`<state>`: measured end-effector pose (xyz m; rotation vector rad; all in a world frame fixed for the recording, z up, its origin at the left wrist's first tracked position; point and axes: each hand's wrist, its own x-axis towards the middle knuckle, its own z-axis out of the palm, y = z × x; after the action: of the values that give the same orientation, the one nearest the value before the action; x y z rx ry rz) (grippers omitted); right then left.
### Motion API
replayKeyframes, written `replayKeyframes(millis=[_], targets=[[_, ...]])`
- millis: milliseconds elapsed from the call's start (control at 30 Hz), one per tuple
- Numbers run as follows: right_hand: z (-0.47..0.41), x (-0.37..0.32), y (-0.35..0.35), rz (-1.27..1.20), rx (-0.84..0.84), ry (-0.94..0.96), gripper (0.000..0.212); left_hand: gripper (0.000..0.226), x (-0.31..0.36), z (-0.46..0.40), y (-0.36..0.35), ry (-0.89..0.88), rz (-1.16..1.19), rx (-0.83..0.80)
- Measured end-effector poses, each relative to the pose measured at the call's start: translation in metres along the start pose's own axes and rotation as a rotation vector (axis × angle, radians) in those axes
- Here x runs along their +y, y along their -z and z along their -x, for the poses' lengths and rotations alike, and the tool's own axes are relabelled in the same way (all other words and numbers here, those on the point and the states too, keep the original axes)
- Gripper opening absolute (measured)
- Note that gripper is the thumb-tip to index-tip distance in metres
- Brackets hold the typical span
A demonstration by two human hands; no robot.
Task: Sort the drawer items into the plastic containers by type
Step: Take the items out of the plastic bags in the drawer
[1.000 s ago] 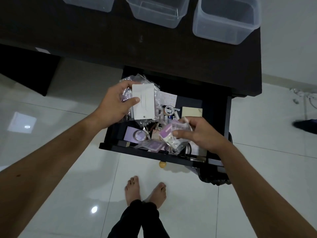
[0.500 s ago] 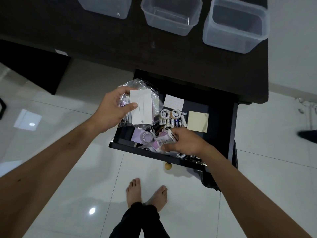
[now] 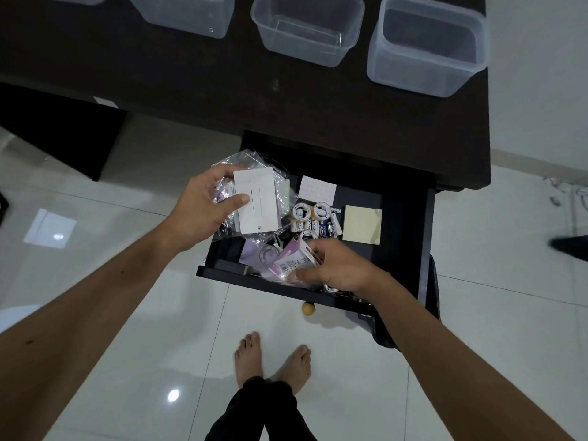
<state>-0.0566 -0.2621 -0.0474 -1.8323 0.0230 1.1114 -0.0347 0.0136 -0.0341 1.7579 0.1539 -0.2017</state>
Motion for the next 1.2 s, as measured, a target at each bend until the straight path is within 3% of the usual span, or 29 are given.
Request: replayKeyframes(millis=[467,600,767,933,1200], targets=[[0.038,-0.003,0.07,-0.218,0.24,0.081,0.039,0.039,0.006,-0.005,-0.01,-0.011,-0.026,-0.051],[0.047,-0.003,0.088,-0.359,0.33,0.138,0.047,0.048,0.011,-0.005,-0.029,-0.078,0.017,-0.088],[0.056,0.0,0.088,-0.443,0.326,0.177,0.04,0.058,0.011,-0.006,-0.071,-0.085,0.042,-0.144],[0.058,0.01,0.079,-0.312,0.395,0.147,0.057,0.058,0.017,0.001,-0.113,-0.033,0.086,-0.225],[0.063,0.028,0.073,-0.028,0.546,0.113,0.061,0.059,0.025,0.01,-0.144,0.044,0.211,-0.308]])
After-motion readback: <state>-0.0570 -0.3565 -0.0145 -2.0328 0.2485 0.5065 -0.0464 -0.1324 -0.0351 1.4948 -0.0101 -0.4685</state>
